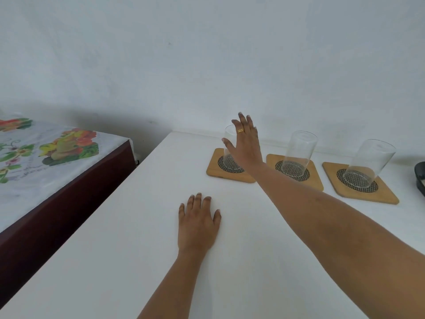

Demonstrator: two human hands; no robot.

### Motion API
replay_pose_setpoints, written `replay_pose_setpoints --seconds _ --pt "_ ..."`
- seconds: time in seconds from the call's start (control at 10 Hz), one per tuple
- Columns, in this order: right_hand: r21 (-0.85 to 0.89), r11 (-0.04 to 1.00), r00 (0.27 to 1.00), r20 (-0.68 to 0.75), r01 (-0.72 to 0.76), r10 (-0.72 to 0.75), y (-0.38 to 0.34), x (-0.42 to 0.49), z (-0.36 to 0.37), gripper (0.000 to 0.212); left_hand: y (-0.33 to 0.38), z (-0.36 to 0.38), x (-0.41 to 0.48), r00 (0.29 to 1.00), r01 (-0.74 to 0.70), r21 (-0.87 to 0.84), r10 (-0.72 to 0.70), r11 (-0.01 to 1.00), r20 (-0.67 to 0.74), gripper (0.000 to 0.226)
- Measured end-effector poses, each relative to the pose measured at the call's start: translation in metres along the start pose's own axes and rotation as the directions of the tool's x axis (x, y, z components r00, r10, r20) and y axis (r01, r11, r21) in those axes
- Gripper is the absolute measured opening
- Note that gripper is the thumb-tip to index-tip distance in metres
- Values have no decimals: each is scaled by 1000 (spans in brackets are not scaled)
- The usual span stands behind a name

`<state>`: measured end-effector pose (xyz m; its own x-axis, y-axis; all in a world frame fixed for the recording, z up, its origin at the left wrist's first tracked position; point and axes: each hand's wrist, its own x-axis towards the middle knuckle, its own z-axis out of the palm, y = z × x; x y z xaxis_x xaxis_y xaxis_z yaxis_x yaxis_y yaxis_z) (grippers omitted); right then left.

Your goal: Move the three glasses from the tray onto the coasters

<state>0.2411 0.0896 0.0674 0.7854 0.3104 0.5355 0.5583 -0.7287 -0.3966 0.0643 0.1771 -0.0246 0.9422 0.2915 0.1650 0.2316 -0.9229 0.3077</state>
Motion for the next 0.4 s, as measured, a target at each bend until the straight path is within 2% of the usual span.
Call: replay_pose_setpoints --seconds 0.1,0.2,0.3,0.4 --pt "91 996 999 -40 22 -18 -8 -36 5 49 1 0 0 1000 2 -11 -2 1000 2 51" --pt "126 991 998 42 -49 44 -14 -80 13 48 1 -1 -1 1000 1 -15 -1 1000 -6 50" --pt "54 985 959 242 -164 146 -12 -113 17 53 0 -1 -1 1000 2 -25 -2 1000 11 51" --pt "-74 964 894 363 -254 263 -9 -146 12 56 2 -2 -1 999 17 -40 -16 999 28 52"
